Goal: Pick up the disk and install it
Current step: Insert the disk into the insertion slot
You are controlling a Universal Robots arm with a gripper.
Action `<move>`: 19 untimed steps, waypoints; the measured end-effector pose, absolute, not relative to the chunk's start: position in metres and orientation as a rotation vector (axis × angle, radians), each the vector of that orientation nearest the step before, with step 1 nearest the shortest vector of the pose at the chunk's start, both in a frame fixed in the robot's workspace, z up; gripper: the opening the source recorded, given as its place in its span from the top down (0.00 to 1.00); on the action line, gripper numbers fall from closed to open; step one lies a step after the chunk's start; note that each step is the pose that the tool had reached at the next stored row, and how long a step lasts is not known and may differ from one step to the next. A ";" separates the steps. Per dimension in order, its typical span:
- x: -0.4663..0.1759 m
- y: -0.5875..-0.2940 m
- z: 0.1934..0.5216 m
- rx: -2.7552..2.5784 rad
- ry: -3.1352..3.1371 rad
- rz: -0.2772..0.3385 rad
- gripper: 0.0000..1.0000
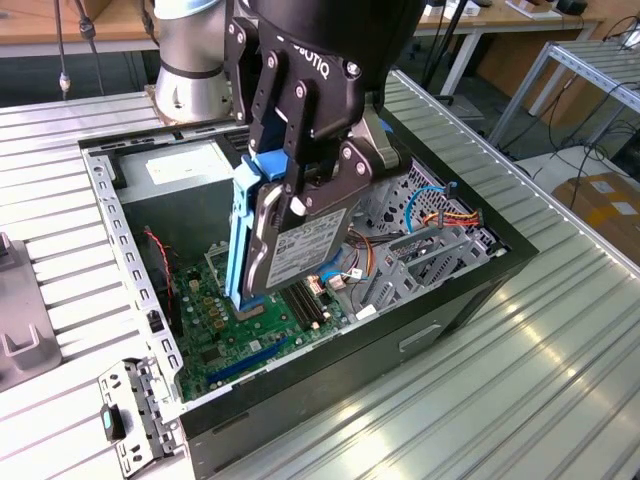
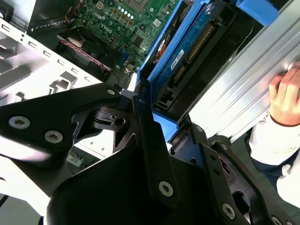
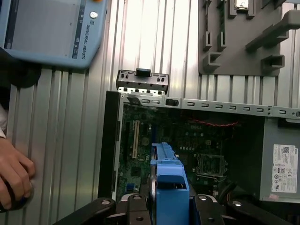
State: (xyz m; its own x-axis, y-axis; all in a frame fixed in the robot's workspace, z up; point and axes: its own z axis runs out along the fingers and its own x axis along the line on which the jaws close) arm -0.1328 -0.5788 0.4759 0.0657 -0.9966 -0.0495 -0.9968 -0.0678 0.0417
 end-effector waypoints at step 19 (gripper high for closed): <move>-0.122 -0.585 0.475 -2.291 2.143 0.101 0.63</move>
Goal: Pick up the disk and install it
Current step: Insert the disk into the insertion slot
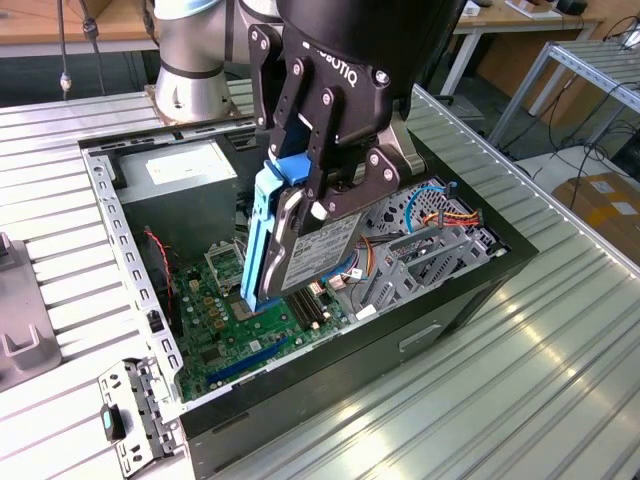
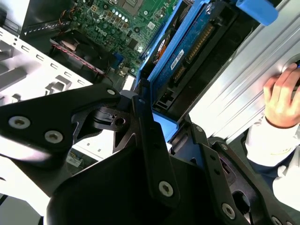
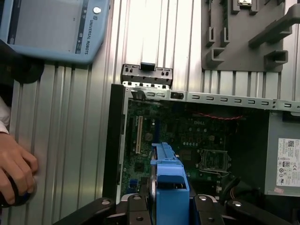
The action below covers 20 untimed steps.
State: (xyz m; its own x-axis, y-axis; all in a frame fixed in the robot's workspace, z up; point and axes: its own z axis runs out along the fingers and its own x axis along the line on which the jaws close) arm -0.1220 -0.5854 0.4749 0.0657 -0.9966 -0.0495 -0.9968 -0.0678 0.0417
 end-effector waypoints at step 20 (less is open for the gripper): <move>-0.113 -0.591 0.474 -2.291 2.142 0.102 0.63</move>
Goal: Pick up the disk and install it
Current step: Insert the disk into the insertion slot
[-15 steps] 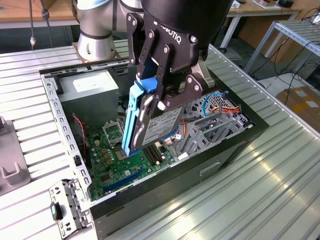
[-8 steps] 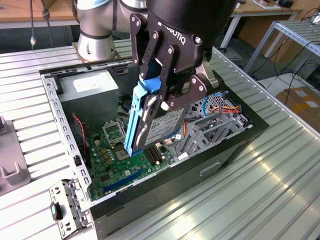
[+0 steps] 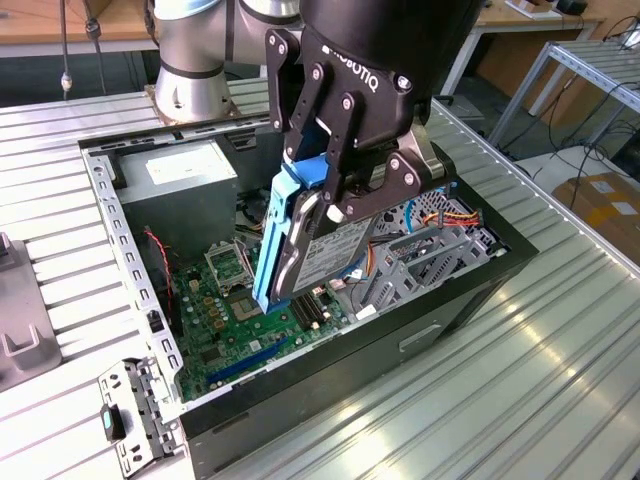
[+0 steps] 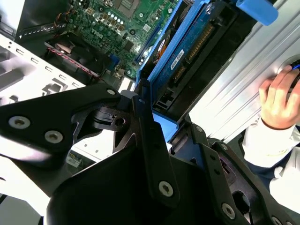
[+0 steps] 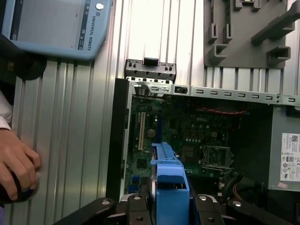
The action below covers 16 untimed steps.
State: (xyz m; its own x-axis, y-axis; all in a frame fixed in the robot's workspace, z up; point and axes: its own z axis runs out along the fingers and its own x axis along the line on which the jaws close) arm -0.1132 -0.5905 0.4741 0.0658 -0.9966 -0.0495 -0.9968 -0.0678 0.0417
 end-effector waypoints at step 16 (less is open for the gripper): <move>-0.108 -0.594 0.474 -2.291 2.142 0.102 0.63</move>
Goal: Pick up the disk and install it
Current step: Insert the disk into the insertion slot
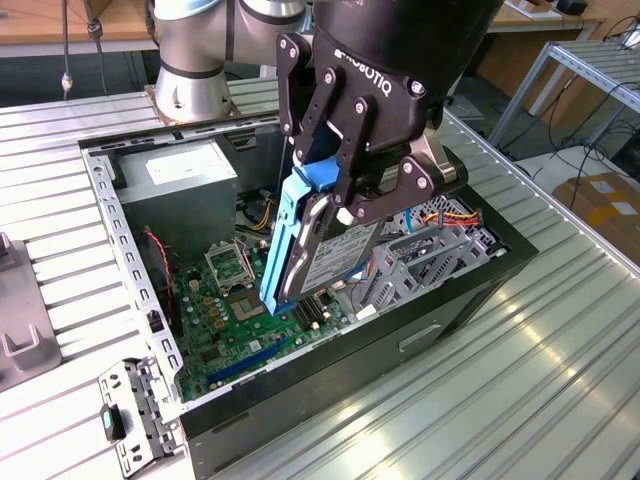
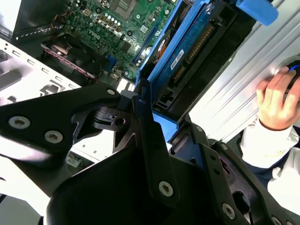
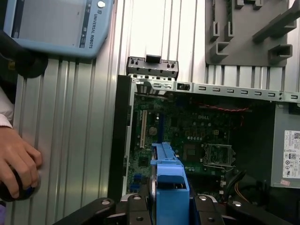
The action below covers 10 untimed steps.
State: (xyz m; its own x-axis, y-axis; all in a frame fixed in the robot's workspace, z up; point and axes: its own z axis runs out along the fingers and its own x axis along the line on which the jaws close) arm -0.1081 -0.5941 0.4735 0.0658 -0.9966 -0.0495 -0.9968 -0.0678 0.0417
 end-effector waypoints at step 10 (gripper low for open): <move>-0.104 -0.597 0.473 -2.291 2.143 0.101 0.63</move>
State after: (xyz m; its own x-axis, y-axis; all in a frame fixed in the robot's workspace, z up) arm -0.1041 -0.5969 0.4731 0.0657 -0.9966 -0.0495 -0.9968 -0.0678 0.0417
